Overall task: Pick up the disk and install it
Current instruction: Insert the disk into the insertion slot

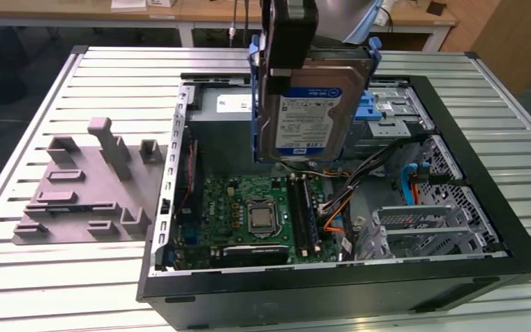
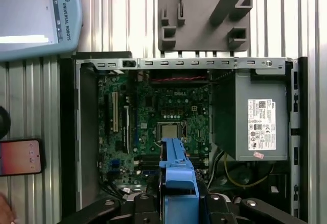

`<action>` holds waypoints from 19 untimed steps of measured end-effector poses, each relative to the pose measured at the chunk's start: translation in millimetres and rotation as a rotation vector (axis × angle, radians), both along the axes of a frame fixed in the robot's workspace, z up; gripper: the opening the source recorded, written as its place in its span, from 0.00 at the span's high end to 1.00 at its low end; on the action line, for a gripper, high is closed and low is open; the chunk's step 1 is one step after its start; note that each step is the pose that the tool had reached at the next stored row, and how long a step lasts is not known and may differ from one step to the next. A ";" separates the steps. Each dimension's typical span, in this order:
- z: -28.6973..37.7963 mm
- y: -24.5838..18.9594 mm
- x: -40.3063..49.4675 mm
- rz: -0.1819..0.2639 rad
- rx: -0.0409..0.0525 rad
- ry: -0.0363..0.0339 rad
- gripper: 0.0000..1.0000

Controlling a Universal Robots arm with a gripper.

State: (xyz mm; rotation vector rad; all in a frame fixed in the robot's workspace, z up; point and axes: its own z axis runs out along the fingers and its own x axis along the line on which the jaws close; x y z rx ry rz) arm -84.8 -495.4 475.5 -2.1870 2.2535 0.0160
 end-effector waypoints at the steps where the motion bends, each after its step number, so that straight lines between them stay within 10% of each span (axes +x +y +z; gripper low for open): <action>1: -0.3 -1.8 1.4 0.000 0.0001 0.0000 0.64; 9: -3.1 -9.9 19.2 0.000 -0.0001 0.0011 0.64; 19: -5.4 -38.3 19.8 0.000 -0.0016 0.0011 0.64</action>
